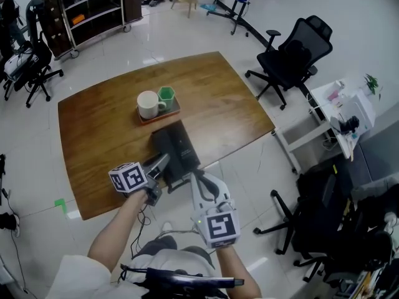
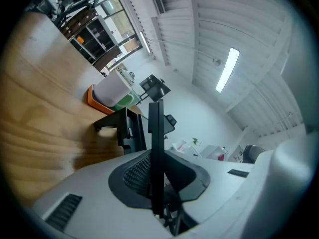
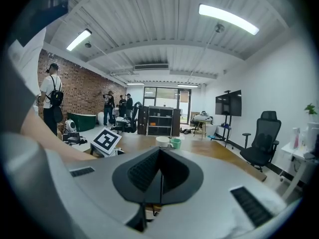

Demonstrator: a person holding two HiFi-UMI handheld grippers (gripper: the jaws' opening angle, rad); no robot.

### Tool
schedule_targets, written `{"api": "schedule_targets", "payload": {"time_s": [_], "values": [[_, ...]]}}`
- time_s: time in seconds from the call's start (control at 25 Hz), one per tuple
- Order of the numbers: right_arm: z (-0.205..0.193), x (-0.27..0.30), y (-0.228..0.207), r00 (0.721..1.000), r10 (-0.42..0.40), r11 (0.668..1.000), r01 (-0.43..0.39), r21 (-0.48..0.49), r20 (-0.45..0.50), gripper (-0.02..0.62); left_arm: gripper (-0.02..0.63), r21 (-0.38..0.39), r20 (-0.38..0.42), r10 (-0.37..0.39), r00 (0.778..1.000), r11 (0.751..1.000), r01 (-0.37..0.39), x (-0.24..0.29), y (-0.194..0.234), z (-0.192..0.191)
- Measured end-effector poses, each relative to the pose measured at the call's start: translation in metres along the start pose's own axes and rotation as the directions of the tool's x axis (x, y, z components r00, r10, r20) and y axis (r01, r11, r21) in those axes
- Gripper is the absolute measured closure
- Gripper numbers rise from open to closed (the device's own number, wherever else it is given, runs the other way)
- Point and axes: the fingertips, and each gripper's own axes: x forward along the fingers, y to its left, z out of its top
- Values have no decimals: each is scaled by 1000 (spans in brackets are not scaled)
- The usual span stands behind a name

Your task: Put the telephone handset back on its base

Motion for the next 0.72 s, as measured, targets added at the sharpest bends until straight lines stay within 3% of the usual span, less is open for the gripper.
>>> {"api": "schedule_targets", "payload": {"time_s": [0.48,0.72], "values": [[-8,4,-4,1000,-2,1000,1,-9,-25,591,538,-150,-22,-25,999,988,21,15,29,2],[-9,5,-3,999,9,1000,-10,-19,-31,591,538,-188,-29,-38,999,982,31,18,35,0]]}}
